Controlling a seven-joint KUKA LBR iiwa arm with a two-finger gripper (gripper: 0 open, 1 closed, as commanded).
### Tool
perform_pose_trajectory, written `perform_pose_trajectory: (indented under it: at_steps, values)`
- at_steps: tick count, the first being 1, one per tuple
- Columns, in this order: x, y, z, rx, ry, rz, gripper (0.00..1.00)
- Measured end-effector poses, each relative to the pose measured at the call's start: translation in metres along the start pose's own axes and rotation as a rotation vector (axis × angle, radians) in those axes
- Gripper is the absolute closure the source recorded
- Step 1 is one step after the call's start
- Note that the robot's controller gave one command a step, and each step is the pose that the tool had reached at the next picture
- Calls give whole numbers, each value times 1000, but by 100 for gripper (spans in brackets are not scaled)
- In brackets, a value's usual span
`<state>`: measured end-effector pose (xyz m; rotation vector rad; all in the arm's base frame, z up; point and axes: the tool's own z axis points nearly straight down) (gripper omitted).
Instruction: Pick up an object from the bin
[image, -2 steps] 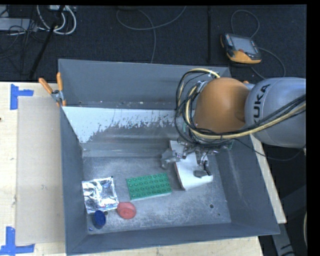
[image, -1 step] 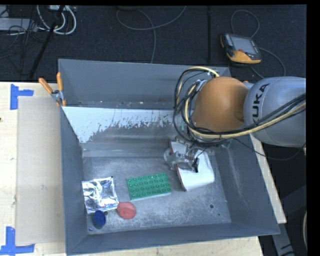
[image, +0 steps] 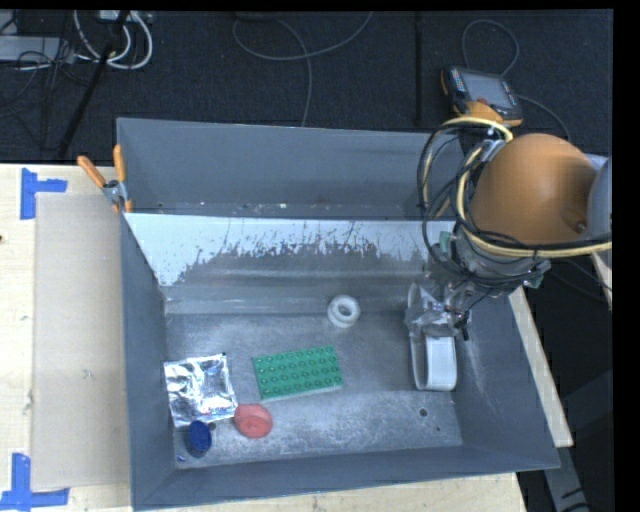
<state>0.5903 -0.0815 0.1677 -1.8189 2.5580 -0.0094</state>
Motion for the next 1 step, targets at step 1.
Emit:
perform_pose_trajectory:
  at_steps: [1]
  values:
    - [32, 35, -134, -4, -4, -408, 100]
